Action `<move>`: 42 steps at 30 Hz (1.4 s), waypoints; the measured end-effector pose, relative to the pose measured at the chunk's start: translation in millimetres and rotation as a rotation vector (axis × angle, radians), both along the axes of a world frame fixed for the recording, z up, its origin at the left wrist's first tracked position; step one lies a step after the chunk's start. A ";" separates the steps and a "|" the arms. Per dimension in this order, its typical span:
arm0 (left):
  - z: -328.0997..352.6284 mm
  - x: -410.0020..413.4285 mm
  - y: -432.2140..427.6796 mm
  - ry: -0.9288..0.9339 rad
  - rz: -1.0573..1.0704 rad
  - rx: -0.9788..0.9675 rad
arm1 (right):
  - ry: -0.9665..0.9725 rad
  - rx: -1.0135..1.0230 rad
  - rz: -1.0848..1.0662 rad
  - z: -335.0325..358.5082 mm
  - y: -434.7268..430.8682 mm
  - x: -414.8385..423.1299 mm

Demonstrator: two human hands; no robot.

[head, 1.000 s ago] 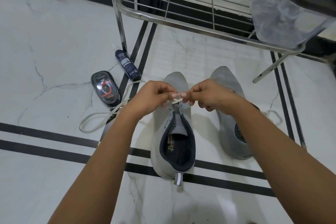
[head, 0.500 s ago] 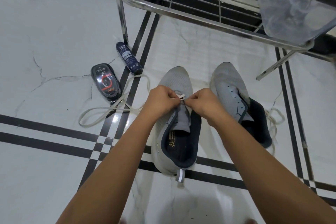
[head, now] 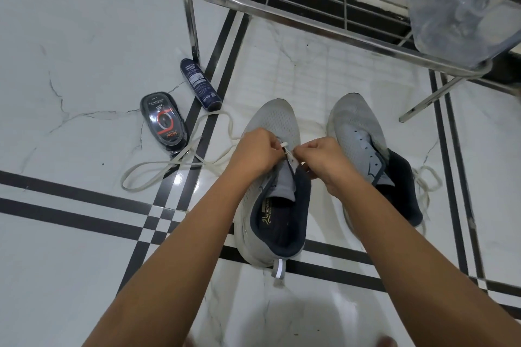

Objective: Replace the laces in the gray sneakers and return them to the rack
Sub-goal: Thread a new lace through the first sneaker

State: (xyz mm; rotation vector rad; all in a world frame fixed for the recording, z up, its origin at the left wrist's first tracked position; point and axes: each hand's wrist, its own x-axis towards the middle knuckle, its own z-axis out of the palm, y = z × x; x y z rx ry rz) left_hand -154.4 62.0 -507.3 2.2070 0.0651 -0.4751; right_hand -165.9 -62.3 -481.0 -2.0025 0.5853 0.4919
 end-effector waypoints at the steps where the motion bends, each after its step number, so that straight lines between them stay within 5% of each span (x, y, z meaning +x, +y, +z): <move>1: -2.5 -1.0 -0.4 -0.007 -0.002 -0.015 | 0.004 0.055 -0.043 -0.8 -1.7 -0.4; 10: 1.4 -10.1 -0.2 -0.172 -0.049 0.195 | -0.007 0.251 -0.143 -9.7 -1.6 -5.5; 13: 15.4 -30.7 -0.2 -0.303 0.079 0.003 | 0.012 0.237 -0.084 -8.8 -2.3 -2.8; 17: 25.8 -73.7 -11.3 -0.295 -0.017 -0.083 | -0.024 0.245 -0.075 -2.8 -4.1 -1.7; 20: 19.4 -80.6 -9.0 -0.269 0.017 -0.090 | -0.099 0.332 -0.273 8.9 -12.5 2.6; 25: 12.8 -86.4 -2.2 -0.217 0.041 -0.118 | -0.296 0.862 -0.748 42.7 -44.4 10.2; 27: 10.8 -85.7 -2.1 -0.207 0.040 -0.104 | -0.172 0.494 -0.461 40.9 -42.0 4.8; 29: 9.9 -83.9 -2.6 -0.217 0.033 -0.087 | 0.031 -0.014 0.083 29.3 -28.8 -3.0; 32: 10.4 -85.1 -4.3 -0.232 0.014 -0.077 | 0.063 -0.272 0.519 12.3 -13.0 -6.6; 35: 7.9 -83.6 -5.3 -0.229 0.008 -0.059 | -0.035 -0.064 0.408 31.9 -16.4 1.6; 40: 4.7 -83.5 -4.8 -0.199 0.013 -0.071 | -0.115 0.898 -0.216 62.4 -44.0 8.6; 42: 5.4 -83.2 -5.6 -0.198 0.022 -0.075 | 0.000 0.781 -0.218 52.3 -35.1 6.5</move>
